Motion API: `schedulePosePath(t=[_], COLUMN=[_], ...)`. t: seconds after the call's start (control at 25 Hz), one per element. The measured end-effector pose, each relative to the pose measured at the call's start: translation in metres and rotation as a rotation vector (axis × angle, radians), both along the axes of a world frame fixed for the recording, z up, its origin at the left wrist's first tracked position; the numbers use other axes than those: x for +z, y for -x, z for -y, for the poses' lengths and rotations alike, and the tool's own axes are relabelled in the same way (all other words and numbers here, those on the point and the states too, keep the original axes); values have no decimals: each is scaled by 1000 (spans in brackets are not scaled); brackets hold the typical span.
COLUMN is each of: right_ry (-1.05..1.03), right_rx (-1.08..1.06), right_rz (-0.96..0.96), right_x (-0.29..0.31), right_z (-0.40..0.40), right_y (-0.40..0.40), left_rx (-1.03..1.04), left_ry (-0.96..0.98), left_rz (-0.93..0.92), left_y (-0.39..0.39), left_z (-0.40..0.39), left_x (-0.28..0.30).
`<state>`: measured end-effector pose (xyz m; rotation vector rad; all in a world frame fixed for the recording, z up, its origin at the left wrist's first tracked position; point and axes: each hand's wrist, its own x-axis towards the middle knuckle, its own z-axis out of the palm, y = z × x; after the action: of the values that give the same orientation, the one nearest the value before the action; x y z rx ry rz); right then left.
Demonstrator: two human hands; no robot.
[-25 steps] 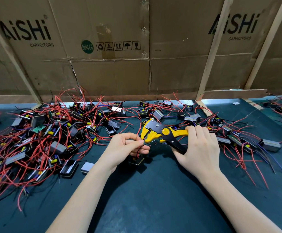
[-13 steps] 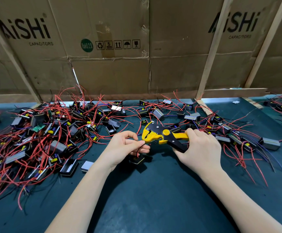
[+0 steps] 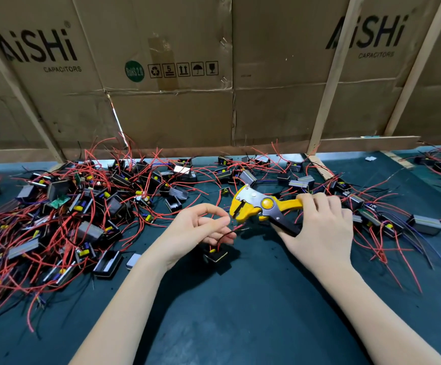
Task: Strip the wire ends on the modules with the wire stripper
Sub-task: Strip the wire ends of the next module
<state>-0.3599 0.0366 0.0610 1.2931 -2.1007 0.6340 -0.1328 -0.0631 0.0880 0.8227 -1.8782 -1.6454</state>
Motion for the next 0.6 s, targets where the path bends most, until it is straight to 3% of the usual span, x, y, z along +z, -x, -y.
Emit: schedulePosePath(t=[0.24,0.48,0.6], right_ry=[163,342,414], right_rx=[-65,-24,48], right_rz=[348,649,843], right_x=[10,21,22], right_z=[-2,-9,-9], right_y=[19,38,43], left_rx=[-204,-55,-78], left_ry=[474,609,719], left_rz=[310,241,505], left_y=[-14,7,9], left_z=[3,-13,-17], left_x=[6,4,3])
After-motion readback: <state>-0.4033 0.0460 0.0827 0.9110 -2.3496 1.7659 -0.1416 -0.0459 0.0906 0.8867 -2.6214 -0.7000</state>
